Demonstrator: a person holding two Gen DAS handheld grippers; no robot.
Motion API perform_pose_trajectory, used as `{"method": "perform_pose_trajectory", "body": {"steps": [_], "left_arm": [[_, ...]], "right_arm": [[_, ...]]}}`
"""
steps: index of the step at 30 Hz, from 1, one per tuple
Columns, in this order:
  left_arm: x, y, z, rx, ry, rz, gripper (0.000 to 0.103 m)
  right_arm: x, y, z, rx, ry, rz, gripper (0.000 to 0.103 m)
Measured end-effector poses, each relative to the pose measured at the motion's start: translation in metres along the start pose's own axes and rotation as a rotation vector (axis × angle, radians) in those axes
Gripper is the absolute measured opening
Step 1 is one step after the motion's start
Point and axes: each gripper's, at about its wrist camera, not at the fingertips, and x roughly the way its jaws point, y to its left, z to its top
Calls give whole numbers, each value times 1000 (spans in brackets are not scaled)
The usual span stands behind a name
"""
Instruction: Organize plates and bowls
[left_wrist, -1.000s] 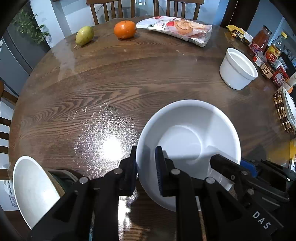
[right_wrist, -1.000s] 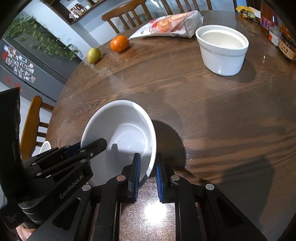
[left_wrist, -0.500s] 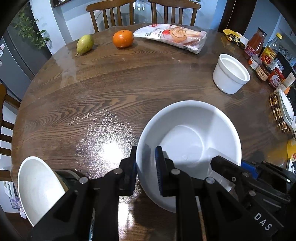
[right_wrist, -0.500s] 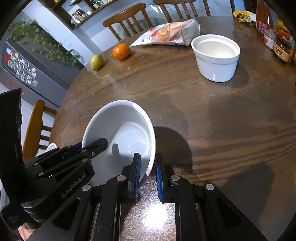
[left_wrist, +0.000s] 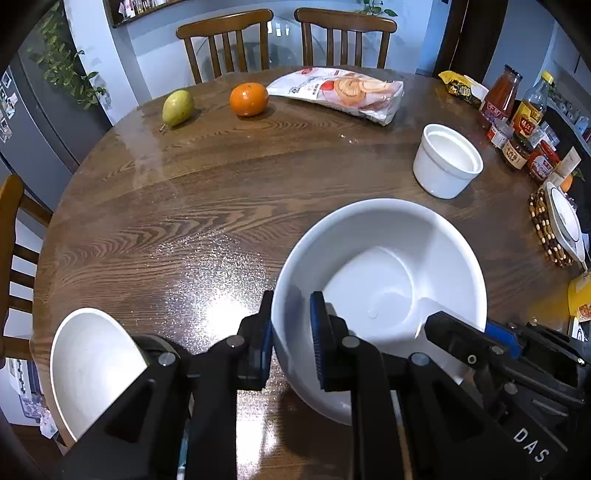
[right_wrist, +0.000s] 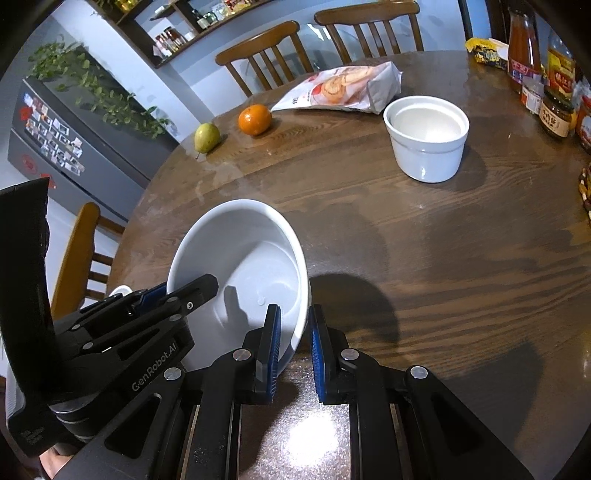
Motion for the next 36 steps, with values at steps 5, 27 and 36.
{"method": "perform_pose_trajectory", "body": {"steps": [5,27,36], "left_arm": [[-10,-1,-1,-2,-25,10,16],[-45,3,-20,-35,-83,34,16],[-59,3,-26,-42,-111,53,16]], "right_arm": [[-8,4,-1,-14,-13,5,17],[-35,22,-13,-82,-54,27,17],[-46,30,-16,-108,-75,38,17]]}}
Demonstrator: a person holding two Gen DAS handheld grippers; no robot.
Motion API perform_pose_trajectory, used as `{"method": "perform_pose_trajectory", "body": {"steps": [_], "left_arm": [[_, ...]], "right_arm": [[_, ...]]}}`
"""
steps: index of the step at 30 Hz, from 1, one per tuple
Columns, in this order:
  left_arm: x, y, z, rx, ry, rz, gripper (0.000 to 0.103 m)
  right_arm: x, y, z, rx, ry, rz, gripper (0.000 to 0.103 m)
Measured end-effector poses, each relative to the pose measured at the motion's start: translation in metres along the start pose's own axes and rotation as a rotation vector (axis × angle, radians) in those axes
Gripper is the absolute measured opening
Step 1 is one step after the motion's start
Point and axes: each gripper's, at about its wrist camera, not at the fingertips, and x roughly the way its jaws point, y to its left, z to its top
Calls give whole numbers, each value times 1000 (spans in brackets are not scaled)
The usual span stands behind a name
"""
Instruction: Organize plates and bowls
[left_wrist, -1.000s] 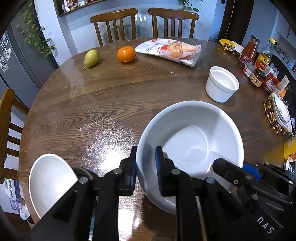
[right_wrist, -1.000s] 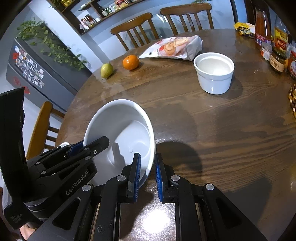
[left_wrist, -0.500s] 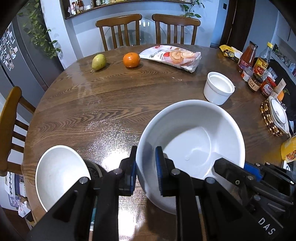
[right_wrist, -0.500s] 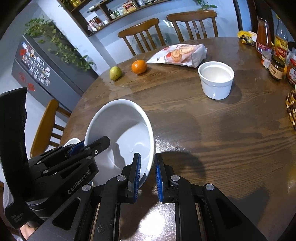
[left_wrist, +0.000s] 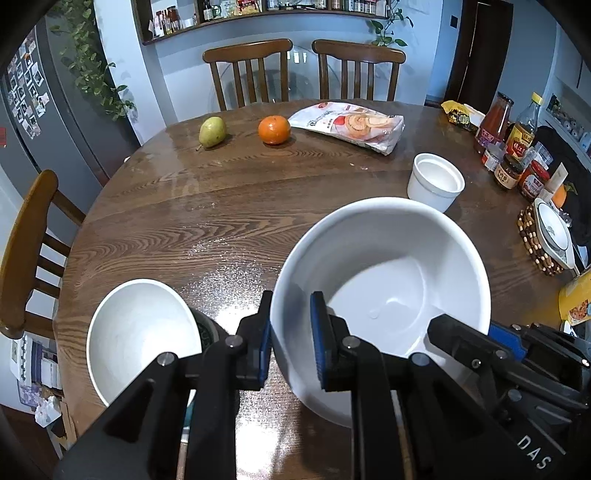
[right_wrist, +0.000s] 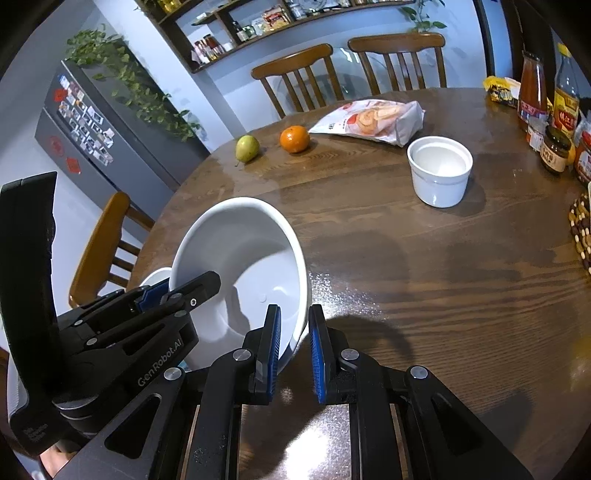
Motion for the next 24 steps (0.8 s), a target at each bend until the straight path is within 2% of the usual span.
{"method": "perform_pose_trajectory", "body": {"steps": [24], "left_arm": [[-21,7,-8,-37,-42,30,17]], "right_arm": [[-15,11,-1,-54,-29,40,17]]}}
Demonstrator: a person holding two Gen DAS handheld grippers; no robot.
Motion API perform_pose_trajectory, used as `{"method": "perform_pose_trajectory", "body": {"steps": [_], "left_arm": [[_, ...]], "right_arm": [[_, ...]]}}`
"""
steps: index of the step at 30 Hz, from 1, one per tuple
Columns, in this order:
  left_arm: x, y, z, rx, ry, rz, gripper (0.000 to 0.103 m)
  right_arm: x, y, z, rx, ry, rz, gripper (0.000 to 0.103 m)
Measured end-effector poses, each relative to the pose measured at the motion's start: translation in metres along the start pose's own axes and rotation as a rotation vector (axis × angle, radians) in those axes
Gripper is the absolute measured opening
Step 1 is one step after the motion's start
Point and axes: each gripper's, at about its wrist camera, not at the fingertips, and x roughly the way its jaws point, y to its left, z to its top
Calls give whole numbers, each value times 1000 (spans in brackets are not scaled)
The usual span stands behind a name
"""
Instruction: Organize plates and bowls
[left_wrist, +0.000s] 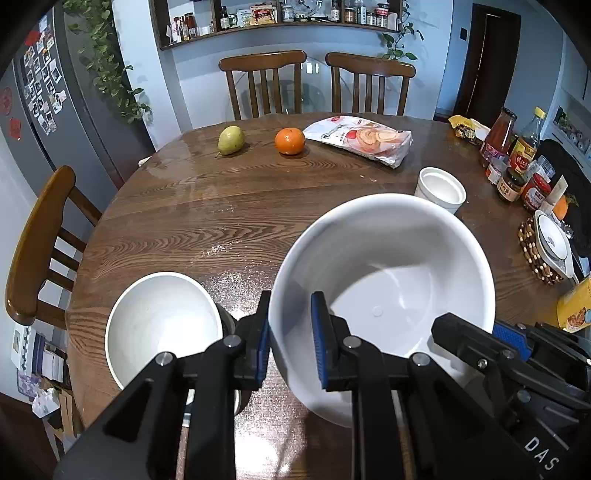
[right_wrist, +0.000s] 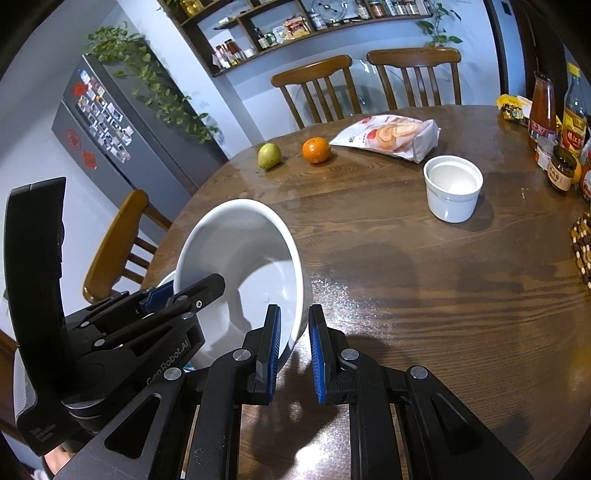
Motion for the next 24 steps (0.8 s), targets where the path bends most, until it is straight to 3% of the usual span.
{"method": "perform_pose_trajectory", "body": {"steps": [24], "left_arm": [[-10,13,-6,-30,-12,19,17]], "right_arm": [[-3,14,-4,-36,0,25,17]]}}
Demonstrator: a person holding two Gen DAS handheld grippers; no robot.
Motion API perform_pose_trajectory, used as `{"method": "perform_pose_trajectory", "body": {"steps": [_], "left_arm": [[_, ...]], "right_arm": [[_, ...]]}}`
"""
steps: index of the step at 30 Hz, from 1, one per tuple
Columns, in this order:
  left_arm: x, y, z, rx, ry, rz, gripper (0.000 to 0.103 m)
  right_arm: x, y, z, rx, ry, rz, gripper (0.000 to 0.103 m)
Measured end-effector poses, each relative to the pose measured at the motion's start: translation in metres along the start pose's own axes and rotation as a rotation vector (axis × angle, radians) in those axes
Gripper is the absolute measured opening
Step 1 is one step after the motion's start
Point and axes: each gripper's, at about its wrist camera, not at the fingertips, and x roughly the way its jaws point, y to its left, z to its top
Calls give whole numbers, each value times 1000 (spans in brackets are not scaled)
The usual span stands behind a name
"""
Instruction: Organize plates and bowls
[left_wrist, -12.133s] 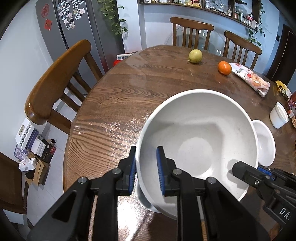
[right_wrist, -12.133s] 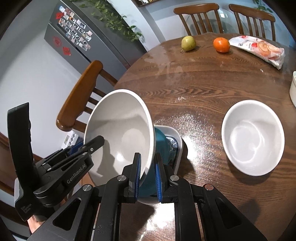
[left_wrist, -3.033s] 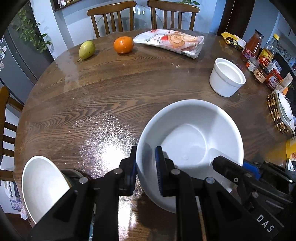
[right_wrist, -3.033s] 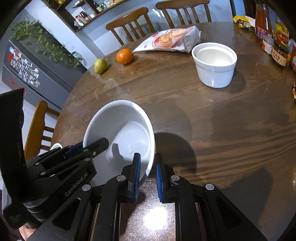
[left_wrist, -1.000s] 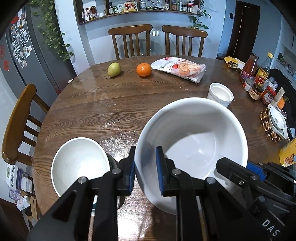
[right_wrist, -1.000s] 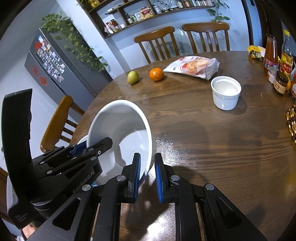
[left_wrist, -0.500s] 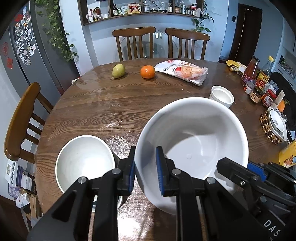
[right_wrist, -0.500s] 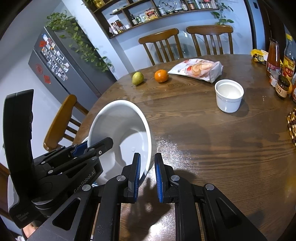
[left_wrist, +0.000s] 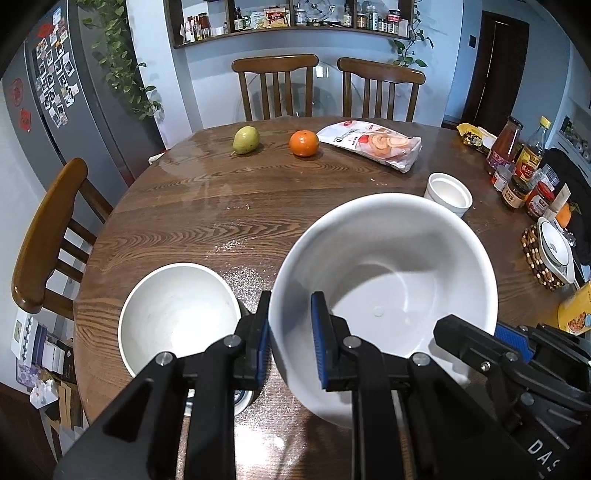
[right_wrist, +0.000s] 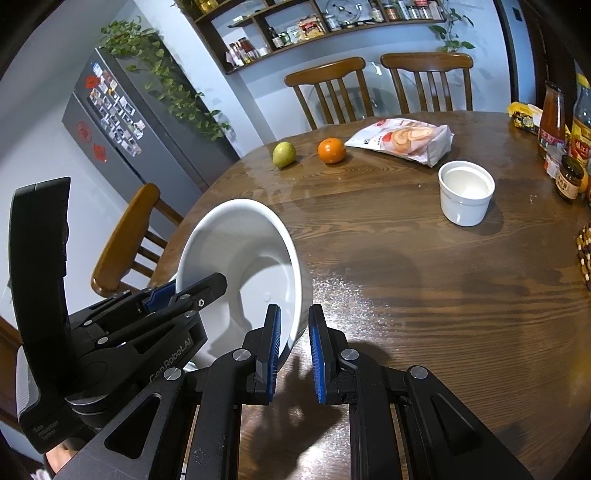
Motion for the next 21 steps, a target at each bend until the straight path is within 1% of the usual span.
{"method": "perform_pose_trajectory", "body": {"steps": [17,18,21], "left_arm": [[0,11,-5,-14,5,14,18],[2,11,-5,-14,9,13,20],[11,10,-10,-8,37,15,21]], "right_arm": [[6,13,-2,-18,10,7,17],[8,13,-3,-21,17,6,17],[18,13,-7,-18,54,0,17]]}}
